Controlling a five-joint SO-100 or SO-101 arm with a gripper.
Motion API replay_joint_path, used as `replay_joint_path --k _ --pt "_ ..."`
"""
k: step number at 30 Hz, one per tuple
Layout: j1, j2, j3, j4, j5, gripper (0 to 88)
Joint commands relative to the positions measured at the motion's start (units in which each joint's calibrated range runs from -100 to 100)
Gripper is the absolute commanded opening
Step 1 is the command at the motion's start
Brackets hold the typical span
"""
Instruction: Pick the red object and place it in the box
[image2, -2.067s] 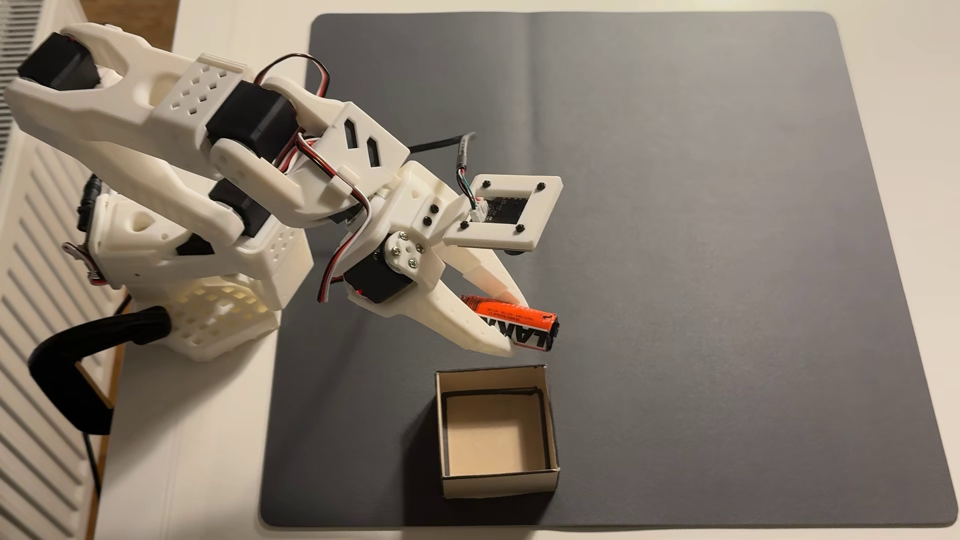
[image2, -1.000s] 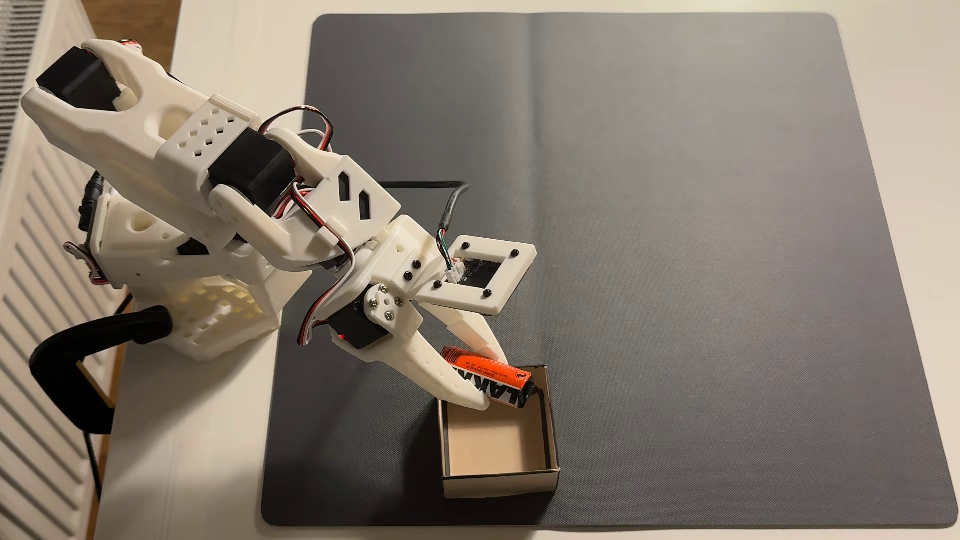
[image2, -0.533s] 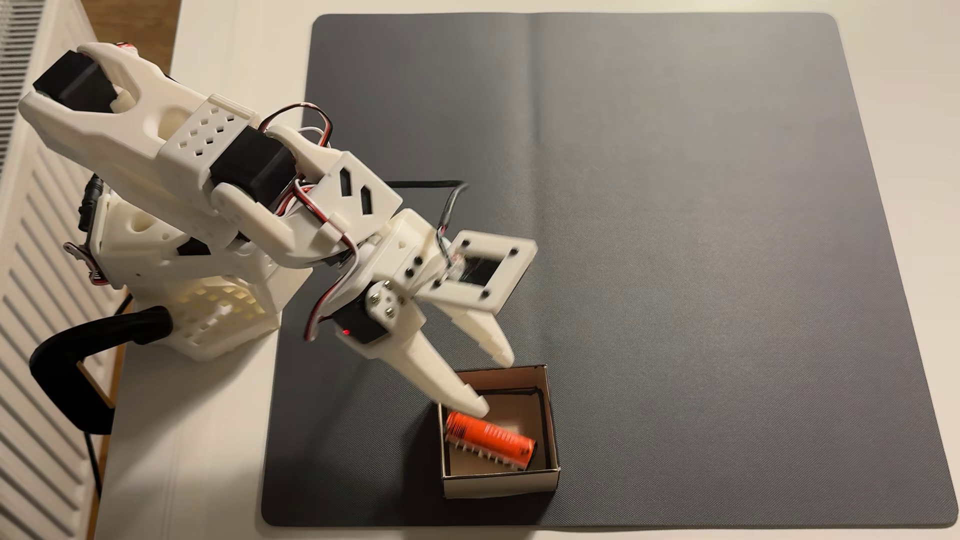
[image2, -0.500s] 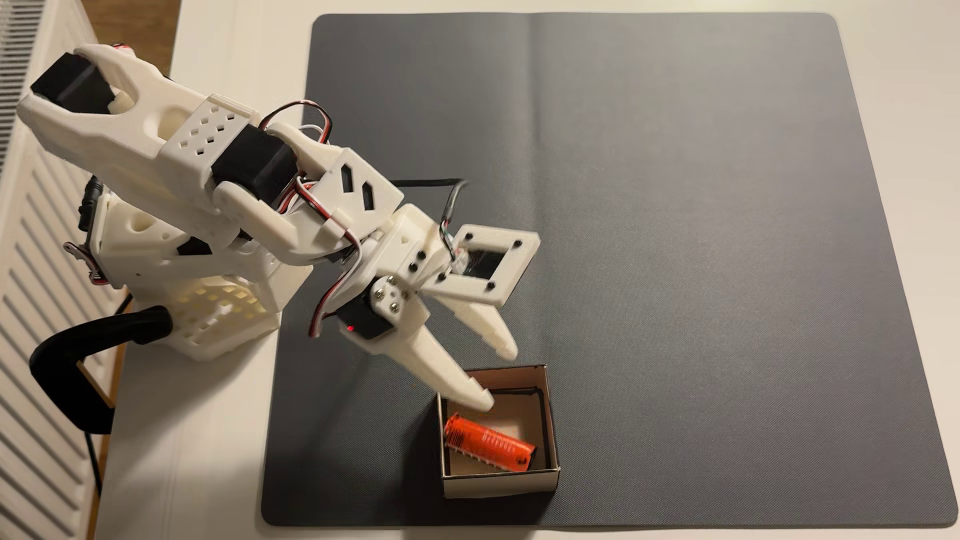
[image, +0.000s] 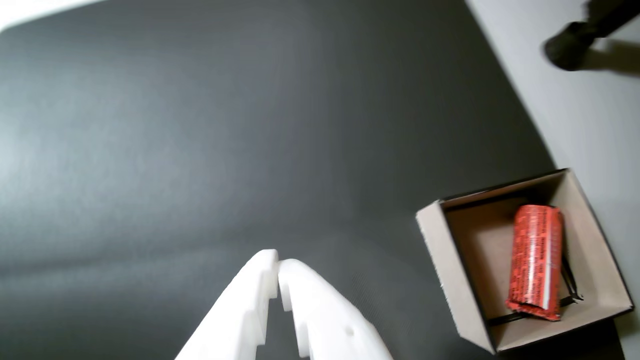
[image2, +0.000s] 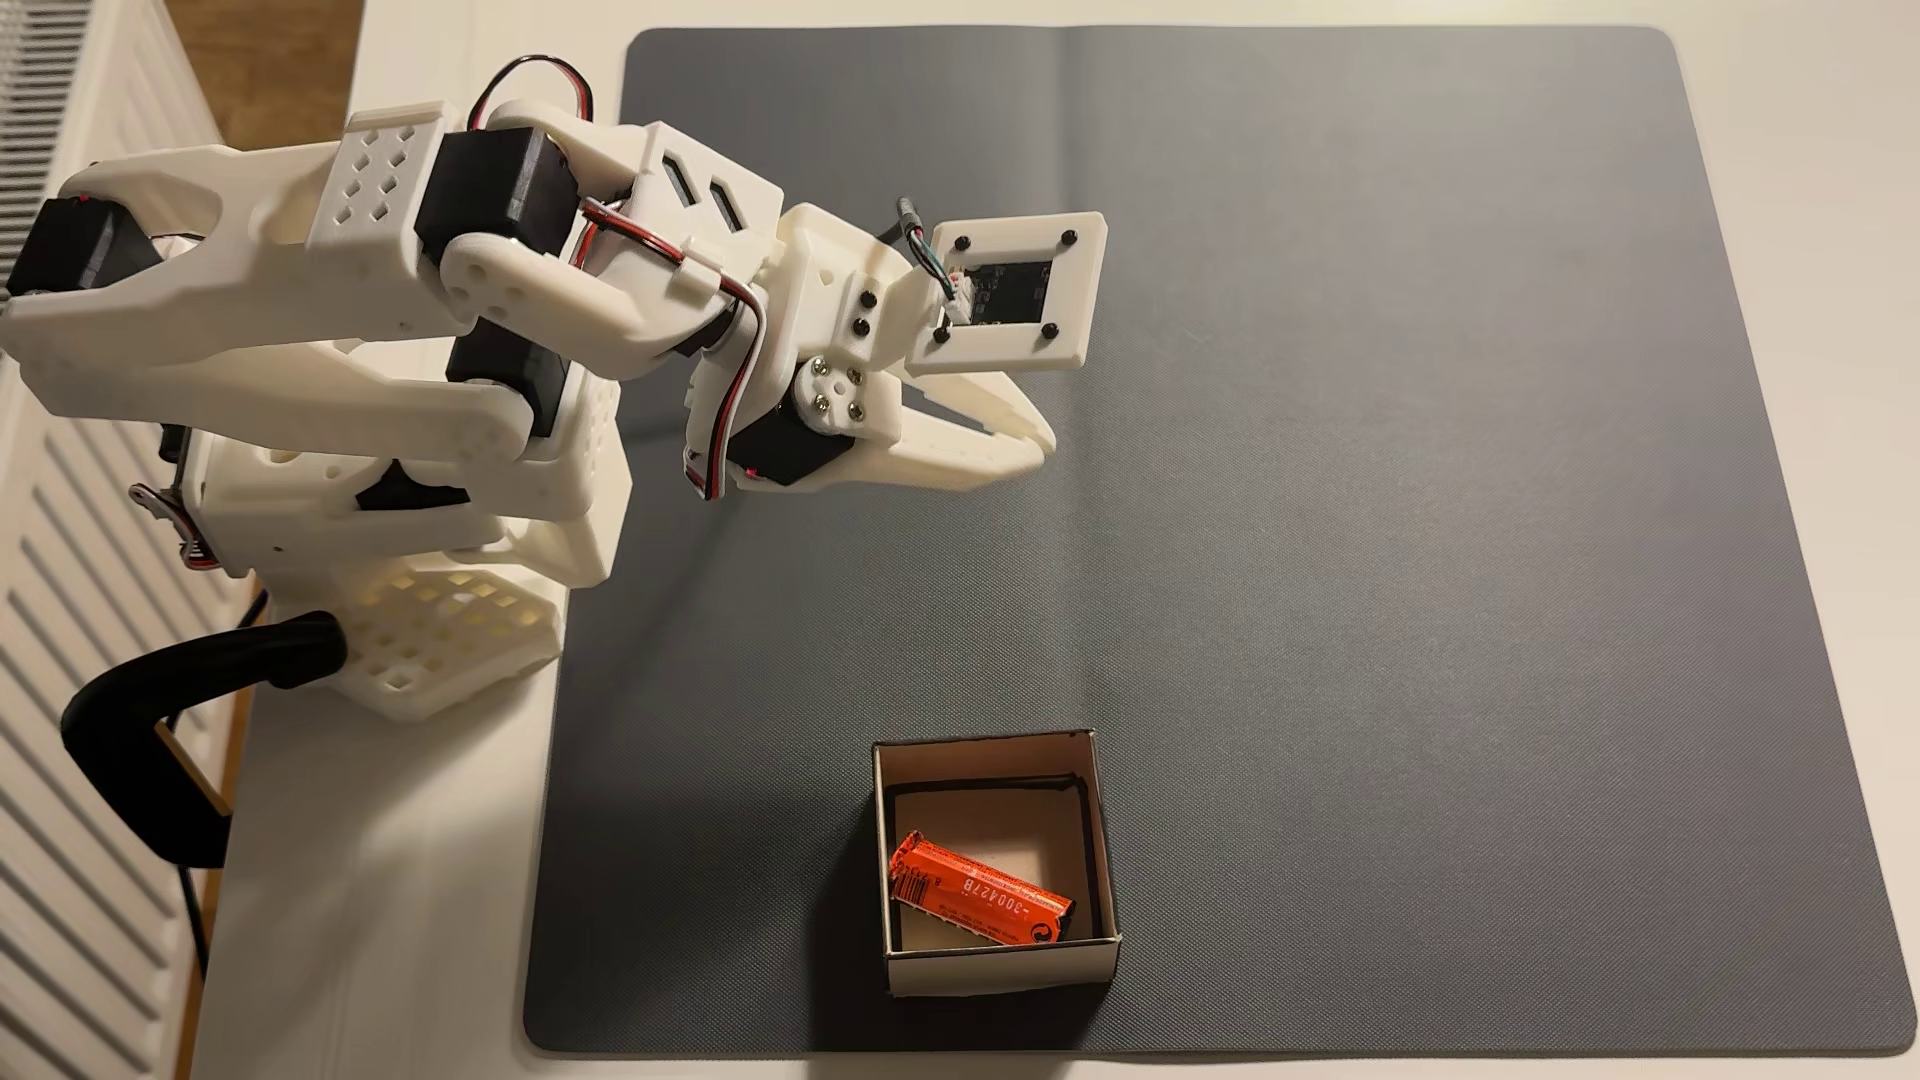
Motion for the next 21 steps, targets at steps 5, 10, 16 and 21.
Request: replay_joint_path --k 5,10,16,21 --pt "-0.7 -0.9 7.4 1.3 -0.1 0.8" --pt "-0.7 -8.2 16.3 1.5 -0.1 0.8" --pt "-0.7 -6.1 16.5 2.7 0.0 0.8" --pt "-0.4 -5.1 16.6 11.1 -0.1 0.8"
